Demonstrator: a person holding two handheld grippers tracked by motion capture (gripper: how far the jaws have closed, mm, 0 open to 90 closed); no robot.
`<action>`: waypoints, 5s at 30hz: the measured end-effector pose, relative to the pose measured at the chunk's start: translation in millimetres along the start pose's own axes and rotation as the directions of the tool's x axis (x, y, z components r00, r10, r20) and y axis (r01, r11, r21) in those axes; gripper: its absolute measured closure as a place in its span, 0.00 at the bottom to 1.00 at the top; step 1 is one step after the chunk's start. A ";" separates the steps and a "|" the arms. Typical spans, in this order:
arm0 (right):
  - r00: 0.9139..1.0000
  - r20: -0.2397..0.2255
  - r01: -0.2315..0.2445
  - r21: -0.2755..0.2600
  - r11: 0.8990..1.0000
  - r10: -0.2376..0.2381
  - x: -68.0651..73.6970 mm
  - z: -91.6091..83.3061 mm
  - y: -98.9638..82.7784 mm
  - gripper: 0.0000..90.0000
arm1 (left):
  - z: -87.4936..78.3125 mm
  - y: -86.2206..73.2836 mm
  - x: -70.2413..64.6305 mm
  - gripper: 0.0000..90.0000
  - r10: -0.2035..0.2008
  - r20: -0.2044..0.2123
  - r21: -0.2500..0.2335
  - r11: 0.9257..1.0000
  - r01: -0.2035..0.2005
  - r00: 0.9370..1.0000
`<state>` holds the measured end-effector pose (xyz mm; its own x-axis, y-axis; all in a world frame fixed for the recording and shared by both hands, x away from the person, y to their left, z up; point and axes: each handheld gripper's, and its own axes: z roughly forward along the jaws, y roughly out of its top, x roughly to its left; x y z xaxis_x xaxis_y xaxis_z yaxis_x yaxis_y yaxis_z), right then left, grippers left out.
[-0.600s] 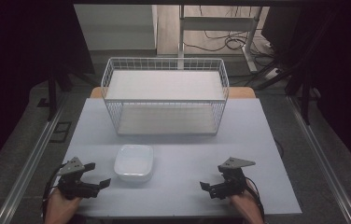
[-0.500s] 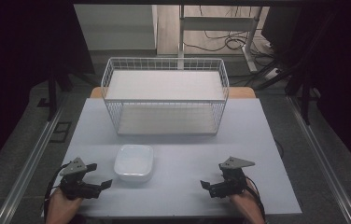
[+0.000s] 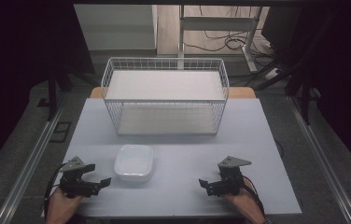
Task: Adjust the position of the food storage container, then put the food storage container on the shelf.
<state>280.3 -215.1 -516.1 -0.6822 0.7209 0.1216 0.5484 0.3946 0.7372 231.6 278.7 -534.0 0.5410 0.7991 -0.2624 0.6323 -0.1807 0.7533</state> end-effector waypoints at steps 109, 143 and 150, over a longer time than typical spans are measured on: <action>0.993 -0.021 0.117 0.080 0.990 -0.116 36.5 20.7 40.8 0.99 | 91.2 60.3 -94.1 1.00 0.047 0.126 0.109 0.992 -0.061 0.991; 0.998 -0.003 0.068 -0.033 0.997 -0.069 -2.7 1.9 24.7 0.05 | 67.2 43.1 -67.0 0.02 0.143 0.147 -0.028 0.990 -0.140 0.979; 0.997 -0.015 0.080 -0.042 0.996 -0.081 3.4 2.4 27.9 0.02 | 66.1 48.0 -70.5 0.03 0.142 0.182 -0.010 0.990 -0.142 0.973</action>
<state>294.5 -200.2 -496.7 -0.7319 0.6777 0.0716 0.4710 0.4271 0.7718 260.4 175.8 -519.3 0.7171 0.6474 -0.2582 0.5431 -0.2868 0.7892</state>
